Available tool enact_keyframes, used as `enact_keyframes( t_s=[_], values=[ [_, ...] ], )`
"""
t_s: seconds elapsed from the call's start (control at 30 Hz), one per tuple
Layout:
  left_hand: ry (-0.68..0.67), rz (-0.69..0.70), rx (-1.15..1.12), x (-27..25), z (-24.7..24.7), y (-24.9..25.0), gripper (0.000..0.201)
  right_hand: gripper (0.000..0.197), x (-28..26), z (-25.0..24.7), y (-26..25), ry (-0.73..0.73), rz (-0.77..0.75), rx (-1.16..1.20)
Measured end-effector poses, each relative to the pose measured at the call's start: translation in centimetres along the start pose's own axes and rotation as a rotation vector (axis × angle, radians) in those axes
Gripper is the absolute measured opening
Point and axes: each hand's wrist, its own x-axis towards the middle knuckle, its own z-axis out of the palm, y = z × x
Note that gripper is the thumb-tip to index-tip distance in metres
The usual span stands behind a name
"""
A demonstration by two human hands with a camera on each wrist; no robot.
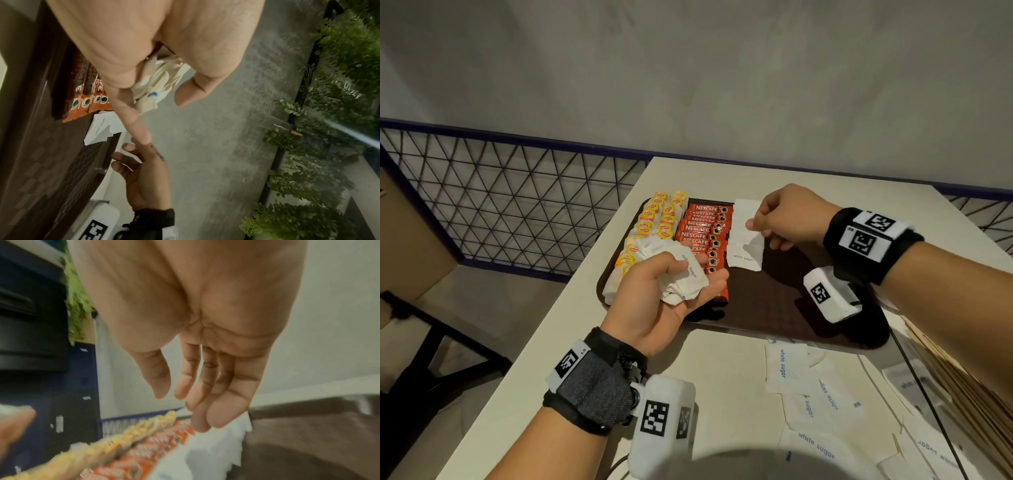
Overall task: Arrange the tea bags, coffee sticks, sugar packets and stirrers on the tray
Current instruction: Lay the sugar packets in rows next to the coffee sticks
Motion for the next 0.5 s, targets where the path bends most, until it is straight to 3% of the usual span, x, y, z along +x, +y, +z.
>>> enact_keyframes(
  t_s=[0.27, 0.5],
  values=[
    [-0.183, 0.004, 0.208, -0.4, -0.3, -0.3, 0.045, 0.015, -9.0, 0.5, -3.8, -0.059, -0.311, 0.248],
    [-0.185, 0.022, 0.356, -0.5, -0.5, -0.1, 0.049, 0.024, -10.2, 2.2, -2.1, 0.008, -0.321, 0.315]
  ],
)
